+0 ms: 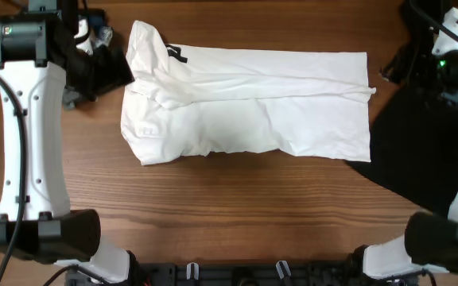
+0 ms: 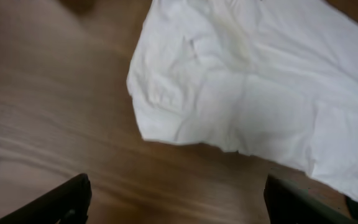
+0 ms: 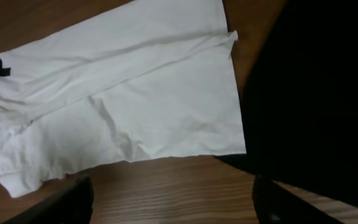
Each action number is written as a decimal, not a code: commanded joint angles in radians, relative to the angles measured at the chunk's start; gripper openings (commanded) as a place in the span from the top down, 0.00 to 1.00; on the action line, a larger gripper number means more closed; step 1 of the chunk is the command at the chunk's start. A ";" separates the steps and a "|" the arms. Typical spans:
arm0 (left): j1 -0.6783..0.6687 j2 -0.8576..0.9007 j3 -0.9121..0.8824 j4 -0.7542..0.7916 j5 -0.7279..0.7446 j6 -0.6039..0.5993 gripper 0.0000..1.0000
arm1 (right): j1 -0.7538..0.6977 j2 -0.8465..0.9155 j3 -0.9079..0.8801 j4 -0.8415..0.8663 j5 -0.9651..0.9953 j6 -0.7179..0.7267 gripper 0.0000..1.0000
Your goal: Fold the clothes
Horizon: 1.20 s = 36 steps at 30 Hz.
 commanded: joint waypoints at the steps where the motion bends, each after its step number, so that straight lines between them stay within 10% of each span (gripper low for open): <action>1: -0.037 -0.024 -0.081 -0.027 -0.030 -0.108 0.11 | 0.005 -0.036 0.009 -0.034 0.033 0.046 0.18; 16: -0.191 -0.054 -0.876 0.554 -0.070 -0.252 0.22 | 0.083 -0.042 -0.658 0.374 -0.035 0.061 0.22; 29: -0.191 -0.053 -1.196 0.941 -0.158 -0.405 0.40 | 0.143 -0.040 -0.723 0.511 -0.035 0.065 0.21; 36: -0.191 -0.053 -1.206 1.090 -0.229 -0.413 0.78 | 0.143 -0.040 -0.723 0.554 -0.035 0.065 0.21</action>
